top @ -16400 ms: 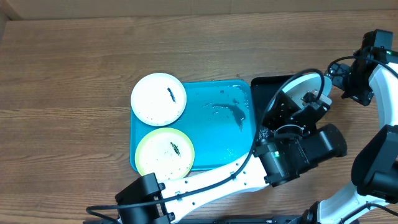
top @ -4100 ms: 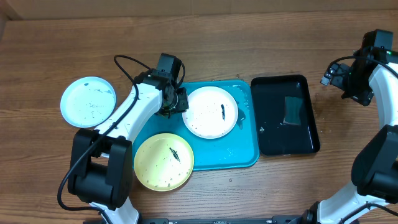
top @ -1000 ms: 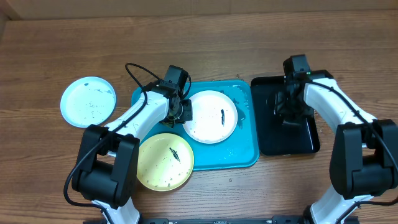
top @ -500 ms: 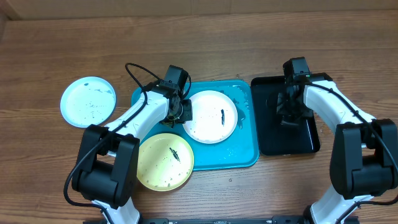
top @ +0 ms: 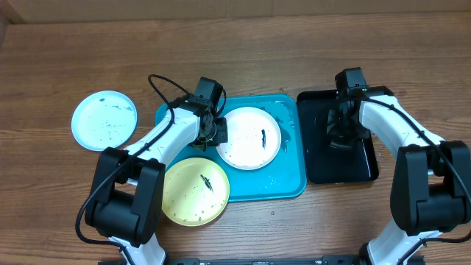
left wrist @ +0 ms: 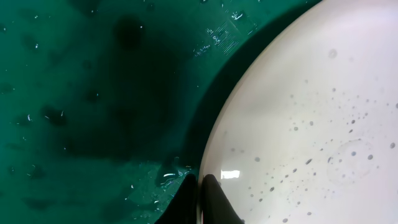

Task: Clean dirty plates on tray and stack at the side
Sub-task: 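Grasp the green sponge with the right gripper and dip it in the water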

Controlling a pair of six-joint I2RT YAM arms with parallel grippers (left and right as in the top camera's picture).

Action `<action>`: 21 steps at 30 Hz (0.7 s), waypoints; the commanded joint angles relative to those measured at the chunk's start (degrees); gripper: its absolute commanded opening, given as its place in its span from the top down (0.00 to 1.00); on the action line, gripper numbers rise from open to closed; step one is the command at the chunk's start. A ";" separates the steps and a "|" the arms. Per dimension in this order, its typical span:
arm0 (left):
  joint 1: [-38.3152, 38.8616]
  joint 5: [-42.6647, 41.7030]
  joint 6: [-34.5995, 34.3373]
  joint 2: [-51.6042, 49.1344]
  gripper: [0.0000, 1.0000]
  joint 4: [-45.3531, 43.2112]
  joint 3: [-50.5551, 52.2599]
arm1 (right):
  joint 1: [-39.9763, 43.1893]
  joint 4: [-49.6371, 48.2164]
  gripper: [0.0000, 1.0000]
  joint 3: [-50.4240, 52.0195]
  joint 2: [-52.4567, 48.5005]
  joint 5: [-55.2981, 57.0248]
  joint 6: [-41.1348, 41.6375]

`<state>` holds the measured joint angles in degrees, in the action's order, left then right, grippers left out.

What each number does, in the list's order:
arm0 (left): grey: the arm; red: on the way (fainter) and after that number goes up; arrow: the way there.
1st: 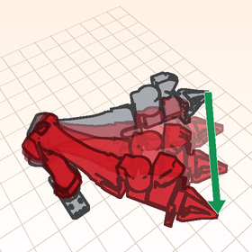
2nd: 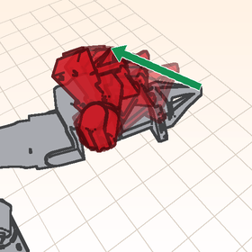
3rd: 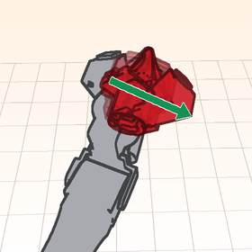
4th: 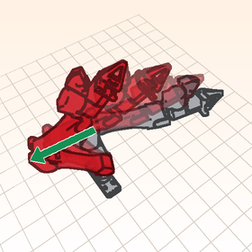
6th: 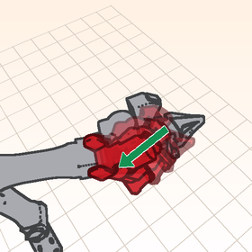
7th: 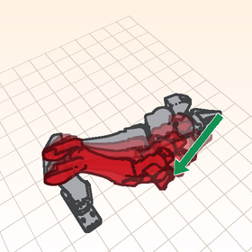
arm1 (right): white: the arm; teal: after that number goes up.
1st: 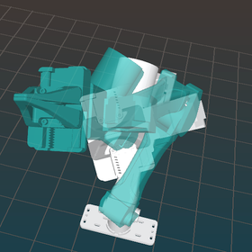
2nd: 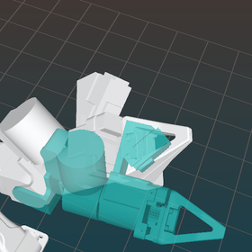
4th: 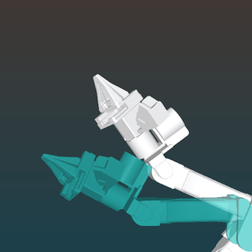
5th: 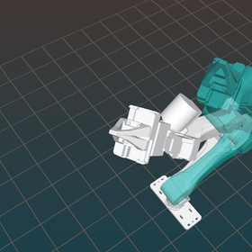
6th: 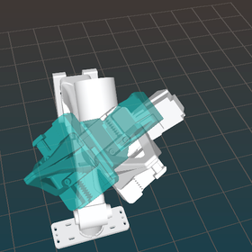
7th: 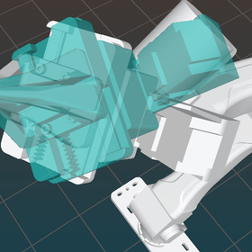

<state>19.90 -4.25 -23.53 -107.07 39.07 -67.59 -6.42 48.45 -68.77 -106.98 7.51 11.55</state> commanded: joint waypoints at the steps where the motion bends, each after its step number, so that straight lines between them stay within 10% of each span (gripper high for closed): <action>1: 0.35 0.26 1.27 -0.92 0.94 -0.70 -0.57 | 0.02 -0.17 0.87 0.04 1.33 -1.22 0.76; 12: 0.37 0.24 1.25 -0.94 0.91 -1.29 -0.55 | -0.02 2.21 0.89 0.09 1.31 -9.31 0.48; 16: 0.37 0.26 1.27 -0.94 0.91 -1.33 -0.55 | 0.00 2.08 0.62 0.09 1.33 -7.82 0.02; 21: 0.37 0.35 1.27 -0.94 0.91 -1.42 -0.55 | 0.00 1.75 0.58 0.09 1.33 -5.88 0.39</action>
<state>19.90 -4.21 -23.53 -107.07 37.85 -67.59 -6.42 50.52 -68.77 -106.98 0.49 11.79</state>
